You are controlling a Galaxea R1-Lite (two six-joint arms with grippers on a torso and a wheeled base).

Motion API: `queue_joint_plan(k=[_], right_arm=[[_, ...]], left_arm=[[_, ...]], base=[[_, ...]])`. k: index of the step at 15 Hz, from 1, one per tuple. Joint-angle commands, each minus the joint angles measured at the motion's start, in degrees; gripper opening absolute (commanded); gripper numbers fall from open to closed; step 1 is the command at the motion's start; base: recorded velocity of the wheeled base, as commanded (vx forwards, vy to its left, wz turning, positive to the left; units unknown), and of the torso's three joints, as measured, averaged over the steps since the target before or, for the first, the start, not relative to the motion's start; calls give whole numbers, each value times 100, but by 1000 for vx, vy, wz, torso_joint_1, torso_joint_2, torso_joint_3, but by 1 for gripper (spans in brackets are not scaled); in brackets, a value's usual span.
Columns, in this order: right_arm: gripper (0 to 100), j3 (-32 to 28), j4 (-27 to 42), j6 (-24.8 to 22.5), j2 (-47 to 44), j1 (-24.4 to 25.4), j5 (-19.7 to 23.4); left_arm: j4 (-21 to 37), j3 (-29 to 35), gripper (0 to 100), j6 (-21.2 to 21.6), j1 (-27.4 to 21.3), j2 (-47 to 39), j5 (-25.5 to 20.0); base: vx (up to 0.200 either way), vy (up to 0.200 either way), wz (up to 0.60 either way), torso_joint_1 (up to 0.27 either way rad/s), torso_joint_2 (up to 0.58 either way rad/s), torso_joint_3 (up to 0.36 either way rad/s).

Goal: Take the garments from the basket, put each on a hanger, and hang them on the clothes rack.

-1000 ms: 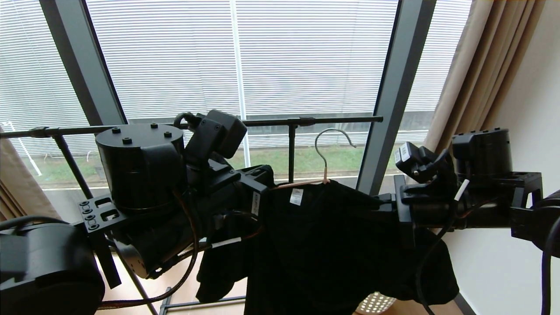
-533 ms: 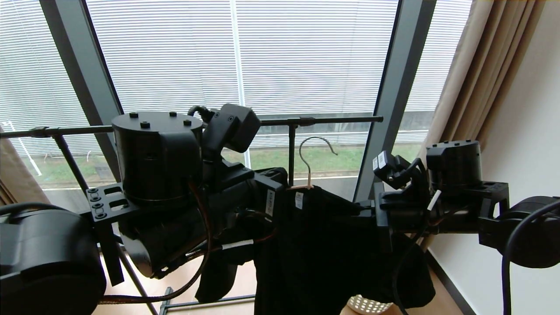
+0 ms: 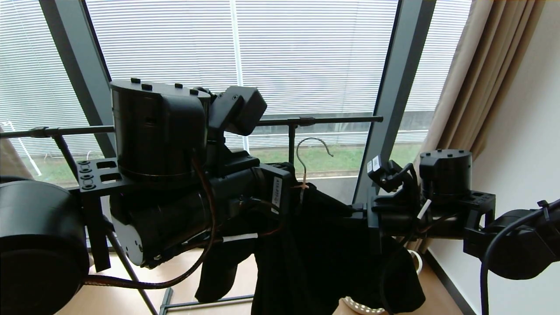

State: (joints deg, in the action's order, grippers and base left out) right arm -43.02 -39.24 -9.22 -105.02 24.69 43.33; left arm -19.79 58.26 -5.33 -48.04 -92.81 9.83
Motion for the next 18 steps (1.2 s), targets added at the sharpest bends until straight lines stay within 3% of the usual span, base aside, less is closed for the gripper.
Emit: queue_joint_plan(k=[1,2,3,6,10,13,15,16,17,18], right_arm=[[0,206,-400,218,26,1,53],[0,268,-629,315,26,1,62],[0,321,-787,394,26,1,62],[0,382,-980,473,26,1,132],[0,417,-1068,473,34,-96,334],[0,409,-1094,482,43,-166,343],[0,452,-1094,473,166,-359,598],[0,496,-1103,456,237,-632,1073],[0,488,-1103,447,245,-746,1275],[0,444,-1103,447,237,-1062,1600]], left_arm=[[1,-25,0,5,-56,-18,2],[1,-43,0,5,-82,-18,2],[1,-87,100,23,-82,-18,2],[89,-95,100,41,-82,8,11],[915,19,100,58,-38,404,11],[1548,230,100,357,172,641,11],[1724,116,100,550,709,896,-33],[1715,-210,100,726,1227,1098,-209],[1688,-342,100,744,1447,1168,-402],[1601,-719,100,726,2124,1458,-1343]], base=[[0,0,0,0,0,0],[0,0,0,0,0,0],[0,0,0,0,0,0],[0,0,0,0,0,0],[0,0,0,0,0,0],[0,0,0,0,0,0],[0,0,0,0,0,0],[0,0,0,0,0,0],[0,0,0,0,0,0],[0,0,0,0,0,0]])
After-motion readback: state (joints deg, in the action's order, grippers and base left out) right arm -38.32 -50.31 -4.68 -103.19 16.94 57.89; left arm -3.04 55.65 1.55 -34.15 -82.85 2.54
